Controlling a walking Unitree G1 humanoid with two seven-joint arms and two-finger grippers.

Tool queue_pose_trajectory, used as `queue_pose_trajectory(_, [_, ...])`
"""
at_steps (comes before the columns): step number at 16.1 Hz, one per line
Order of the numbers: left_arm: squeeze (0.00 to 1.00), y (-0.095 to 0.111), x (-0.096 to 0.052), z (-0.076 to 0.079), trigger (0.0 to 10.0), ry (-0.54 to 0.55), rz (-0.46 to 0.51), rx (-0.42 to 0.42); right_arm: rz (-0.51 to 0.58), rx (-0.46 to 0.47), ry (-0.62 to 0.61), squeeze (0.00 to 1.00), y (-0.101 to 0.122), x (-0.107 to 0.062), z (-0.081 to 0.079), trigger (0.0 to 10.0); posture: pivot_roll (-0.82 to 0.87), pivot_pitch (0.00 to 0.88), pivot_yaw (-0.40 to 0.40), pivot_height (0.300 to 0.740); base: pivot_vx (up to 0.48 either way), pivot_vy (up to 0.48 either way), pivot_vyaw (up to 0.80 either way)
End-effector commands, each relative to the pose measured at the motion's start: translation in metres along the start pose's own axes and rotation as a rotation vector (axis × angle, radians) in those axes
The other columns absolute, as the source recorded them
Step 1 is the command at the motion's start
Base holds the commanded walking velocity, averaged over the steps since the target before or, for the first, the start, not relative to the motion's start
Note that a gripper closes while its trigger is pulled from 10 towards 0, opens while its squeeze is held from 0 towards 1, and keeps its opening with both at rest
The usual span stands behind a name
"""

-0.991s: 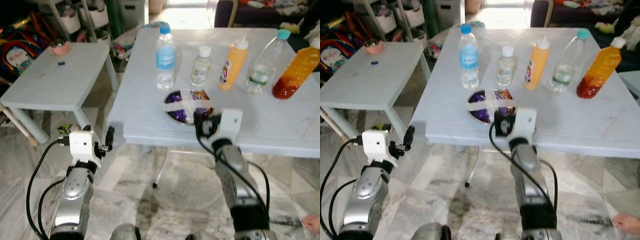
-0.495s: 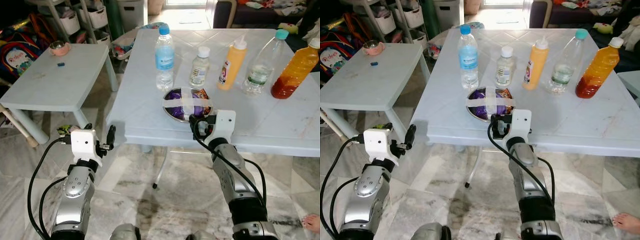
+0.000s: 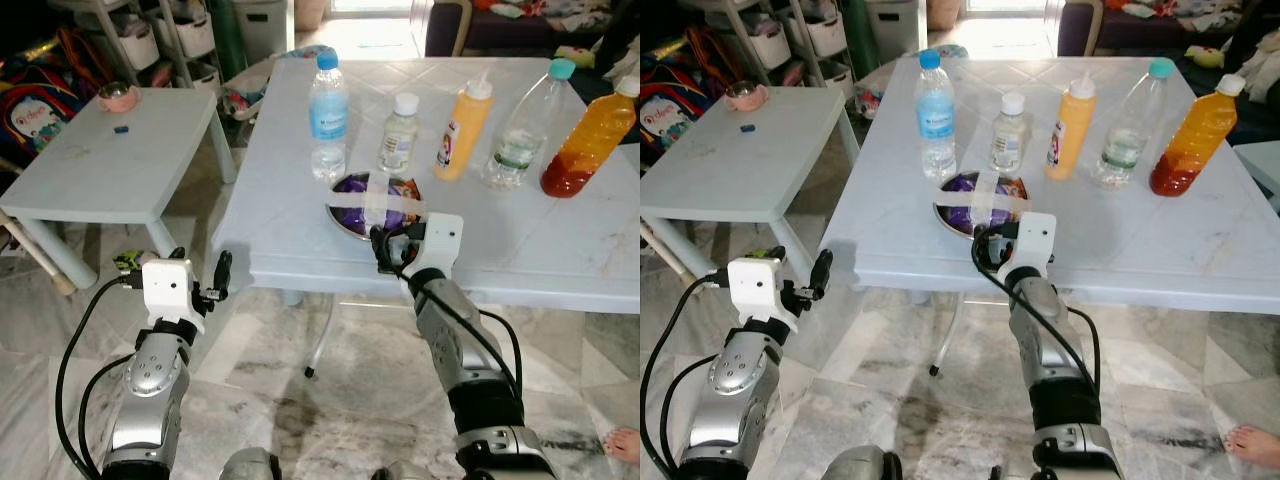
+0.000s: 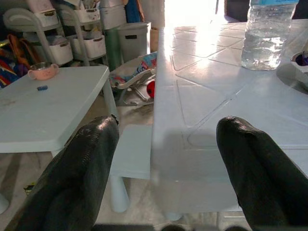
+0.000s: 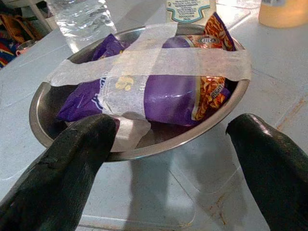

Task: Restocking fridge

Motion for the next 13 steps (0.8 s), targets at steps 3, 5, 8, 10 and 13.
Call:
queue_pose_trajectory(3, [0.00,-0.001,-0.001,-0.001,10.0,-0.004,-0.006,0.011,0.008,0.014,-0.103,0.00,0.009,-0.006,0.023,10.0,0.07,0.000,0.036,0.740,0.000,0.000,0.00])
queue_pose_trajectory(5, [0.00,-0.001,-0.001,0.000,10.0,-0.006,-0.006,0.009,0.028,0.009,-0.125,0.00,0.014,-0.011,0.027,10.0,0.06,0.000,0.037,0.740,0.000,0.000,0.00])
queue_pose_trajectory(8, [0.00,-0.001,0.000,0.000,10.0,-0.007,-0.004,0.010,0.052,-0.002,-0.171,0.00,0.018,-0.026,0.035,10.0,0.06,0.000,0.039,0.740,0.000,0.000,0.00])
queue_pose_trajectory(10, [0.00,0.000,0.001,-0.001,10.0,-0.009,-0.003,0.011,0.069,-0.041,-0.191,0.00,0.021,-0.033,0.041,10.0,0.06,0.000,0.044,0.740,0.000,0.000,0.00])
queue_pose_trajectory(13, [0.00,0.001,0.004,0.002,10.0,-0.018,0.002,0.012,0.120,-0.088,-0.180,0.00,0.036,-0.027,0.038,10.0,0.06,0.000,0.045,0.740,0.000,0.000,0.00])
Point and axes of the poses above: a point about 5 cm out from each wrist's last joint towards the gripper, its own x axis pointing out of the wrist towards the gripper, its own y axis along the axis of the wrist's last joint, z = x × y, the point moved 3 cm from there along x, pointing out of the wrist towards the gripper, and after that the axes turned 12 degrees about x, right-handed, at the moved point
